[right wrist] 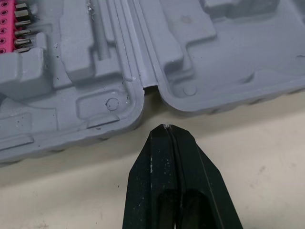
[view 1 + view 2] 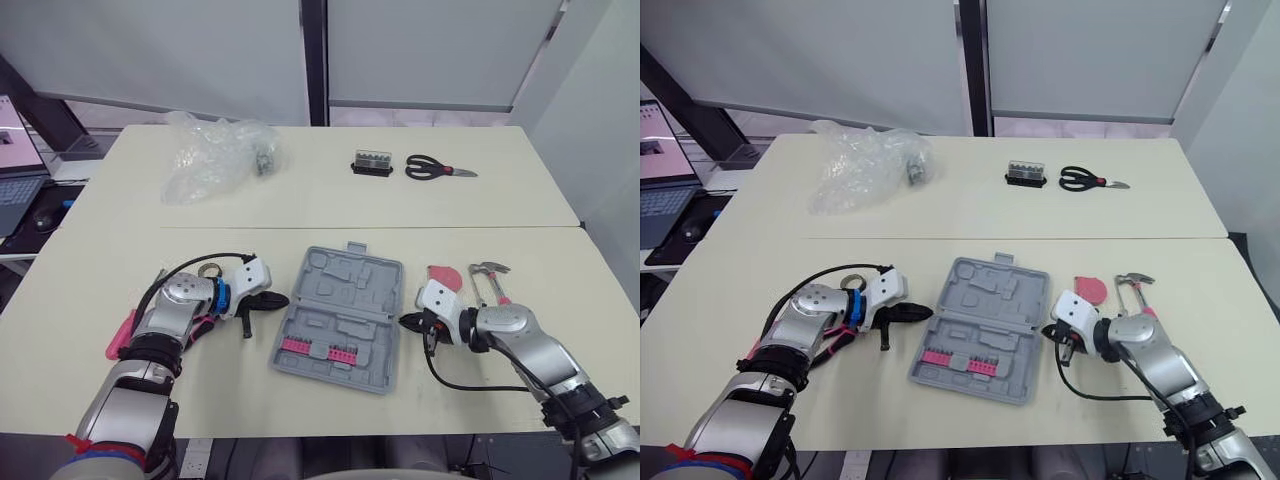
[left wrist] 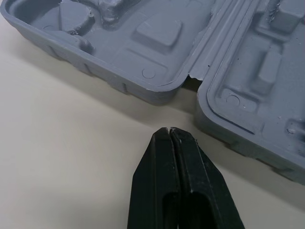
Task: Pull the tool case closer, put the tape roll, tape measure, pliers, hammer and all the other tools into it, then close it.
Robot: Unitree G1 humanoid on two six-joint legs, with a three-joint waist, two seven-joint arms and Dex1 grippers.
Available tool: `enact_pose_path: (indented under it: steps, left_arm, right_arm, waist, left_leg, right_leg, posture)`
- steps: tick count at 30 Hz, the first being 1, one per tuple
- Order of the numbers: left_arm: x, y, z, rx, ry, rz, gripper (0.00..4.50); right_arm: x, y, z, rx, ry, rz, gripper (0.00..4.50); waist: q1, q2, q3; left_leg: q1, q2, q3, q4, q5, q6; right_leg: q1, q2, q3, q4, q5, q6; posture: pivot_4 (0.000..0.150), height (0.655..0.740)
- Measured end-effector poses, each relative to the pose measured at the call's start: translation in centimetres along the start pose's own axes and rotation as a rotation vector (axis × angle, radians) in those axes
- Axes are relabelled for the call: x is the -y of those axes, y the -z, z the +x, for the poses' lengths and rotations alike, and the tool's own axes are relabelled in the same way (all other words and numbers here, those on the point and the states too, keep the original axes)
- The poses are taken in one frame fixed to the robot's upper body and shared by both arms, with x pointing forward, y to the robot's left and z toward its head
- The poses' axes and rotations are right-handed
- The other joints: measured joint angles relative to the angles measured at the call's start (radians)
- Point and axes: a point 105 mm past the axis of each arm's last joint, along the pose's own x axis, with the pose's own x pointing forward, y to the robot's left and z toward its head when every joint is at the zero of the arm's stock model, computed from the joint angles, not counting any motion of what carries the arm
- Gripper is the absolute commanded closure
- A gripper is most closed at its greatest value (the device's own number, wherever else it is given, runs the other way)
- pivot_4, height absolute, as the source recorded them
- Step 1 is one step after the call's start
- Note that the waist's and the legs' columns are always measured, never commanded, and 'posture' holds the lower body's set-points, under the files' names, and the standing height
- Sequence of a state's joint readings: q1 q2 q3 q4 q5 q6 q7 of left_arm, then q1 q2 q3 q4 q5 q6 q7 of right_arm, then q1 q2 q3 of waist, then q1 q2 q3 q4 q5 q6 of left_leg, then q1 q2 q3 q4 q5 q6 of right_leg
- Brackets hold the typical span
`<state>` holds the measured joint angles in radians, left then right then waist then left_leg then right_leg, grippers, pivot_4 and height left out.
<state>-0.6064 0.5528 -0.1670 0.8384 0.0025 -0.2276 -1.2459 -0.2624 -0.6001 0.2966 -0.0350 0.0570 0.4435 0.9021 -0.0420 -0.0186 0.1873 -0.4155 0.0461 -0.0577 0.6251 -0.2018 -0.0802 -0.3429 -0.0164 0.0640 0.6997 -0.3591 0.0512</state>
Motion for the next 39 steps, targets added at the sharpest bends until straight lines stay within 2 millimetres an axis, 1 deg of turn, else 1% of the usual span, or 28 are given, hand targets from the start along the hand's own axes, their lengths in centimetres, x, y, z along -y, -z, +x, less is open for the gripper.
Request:
enact_pose_path:
  steps: [3, 7, 11, 16, 23, 25, 31, 39]
  left_arm:
    - [0.0, -0.2, 0.4, 0.009, -0.005, 0.006, 4.50]
    - [0.1, -0.4, 0.6, 0.012, -0.002, 0.022, 4.50]
    - [0.4, -0.9, 1.5, 0.040, 0.014, -0.018, 4.50]
    - [0.8, -1.2, 1.2, 0.030, 0.040, -0.015, 4.50]
    - [2.5, -0.5, 0.7, 0.000, 0.104, -0.010, 4.50]
    - [3.4, -0.3, 0.5, -0.016, 0.129, 0.006, 4.50]
    - [5.1, -0.1, 0.5, -0.013, 0.146, -0.002, 4.50]
    - [7.4, 0.1, 0.5, -0.011, 0.143, -0.016, 4.50]
  right_arm:
    - [-0.3, -0.1, 0.4, 0.005, -0.012, 0.006, 4.49]
    - [-0.3, -0.1, 0.4, 0.000, -0.013, 0.002, 4.49]
    - [-0.3, 0.0, 0.4, -0.003, -0.015, 0.002, 4.49]
    - [-0.3, 0.0, 0.4, -0.008, -0.016, 0.000, 4.49]
    - [-0.4, 0.0, 0.4, -0.013, -0.020, 0.006, 4.49]
    - [-0.7, 0.1, 0.2, -0.016, -0.026, 0.005, 4.49]
    - [-1.8, 0.7, -0.4, -0.036, -0.054, 0.010, 4.49]
    - [-2.5, 1.3, -1.2, -0.066, -0.080, 0.011, 4.49]
  waist:
    - [0.005, 0.000, 0.000]
    - [0.009, 0.000, 0.000]
    - [0.010, 0.000, 0.000]
    - [0.008, 0.000, 0.000]
    - [0.009, 0.000, 0.000]
    - [0.009, 0.000, 0.000]
    - [0.009, 0.000, 0.000]
    - [0.010, 0.000, 0.000]
  left_leg:
    - [0.000, 0.000, 0.000, 0.000, 0.000, 0.000]
    - [0.000, 0.000, 0.000, 0.000, 0.000, 0.000]
    - [-0.001, 0.000, 0.000, 0.001, 0.000, 0.000]
    - [-0.001, 0.000, 0.000, 0.001, 0.000, 0.000]
    - [-0.001, 0.000, 0.000, 0.001, 0.000, 0.000]
    - [-0.001, 0.000, 0.000, 0.001, 0.000, 0.000]
    - [0.000, 0.000, 0.000, 0.001, 0.000, 0.000]
    - [0.000, 0.000, 0.000, 0.001, 0.000, 0.000]
  right_leg:
    - [0.000, 0.000, 0.000, 0.000, 0.000, 0.000]
    - [0.000, 0.000, 0.000, 0.000, 0.000, 0.000]
    - [0.000, 0.000, 0.000, 0.000, 0.000, 0.000]
    - [0.000, 0.000, 0.000, 0.000, 0.000, 0.000]
    - [0.000, 0.000, 0.000, 0.000, 0.000, 0.000]
    - [0.000, 0.000, 0.000, 0.000, 0.000, 0.000]
    - [0.000, 0.000, 0.000, 0.000, 0.000, 0.000]
    - [0.001, 0.000, 0.001, -0.001, 0.000, 0.000]
  posture:
    - [0.150, 0.7400]
    - [0.150, 0.7400]
    - [0.150, 0.7400]
    - [0.150, 0.7400]
    - [0.150, 0.7400]
    - [0.150, 0.7400]
    - [0.150, 0.7400]
    - [0.150, 0.7400]
